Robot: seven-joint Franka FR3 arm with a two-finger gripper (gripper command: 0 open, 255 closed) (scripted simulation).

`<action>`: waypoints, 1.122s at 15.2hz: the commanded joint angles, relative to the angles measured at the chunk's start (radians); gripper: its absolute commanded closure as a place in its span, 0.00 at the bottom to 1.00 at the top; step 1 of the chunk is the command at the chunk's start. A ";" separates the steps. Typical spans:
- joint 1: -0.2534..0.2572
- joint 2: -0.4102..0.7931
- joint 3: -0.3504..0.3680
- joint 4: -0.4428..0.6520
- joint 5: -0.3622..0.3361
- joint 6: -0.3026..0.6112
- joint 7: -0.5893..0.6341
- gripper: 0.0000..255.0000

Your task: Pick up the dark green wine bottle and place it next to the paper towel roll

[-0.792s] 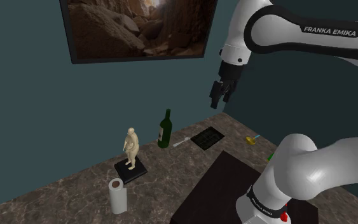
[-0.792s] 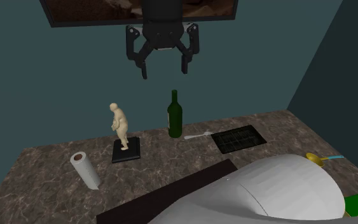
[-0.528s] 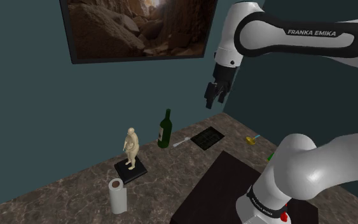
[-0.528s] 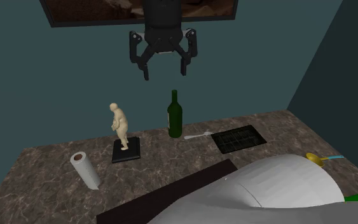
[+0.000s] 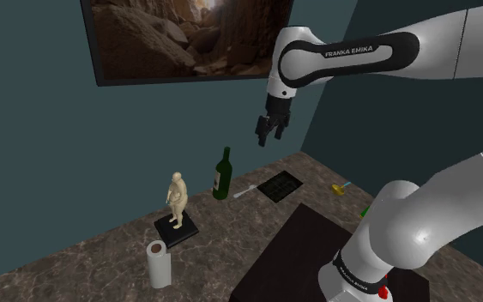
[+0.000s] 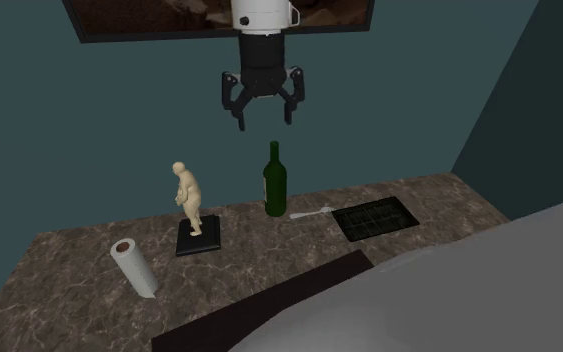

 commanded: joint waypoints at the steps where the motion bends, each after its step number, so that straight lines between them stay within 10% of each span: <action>1: -0.001 0.082 -0.014 0.028 0.002 0.050 -0.016 0.00; 17: -0.050 0.732 -0.069 0.478 0.103 0.206 -0.163 0.00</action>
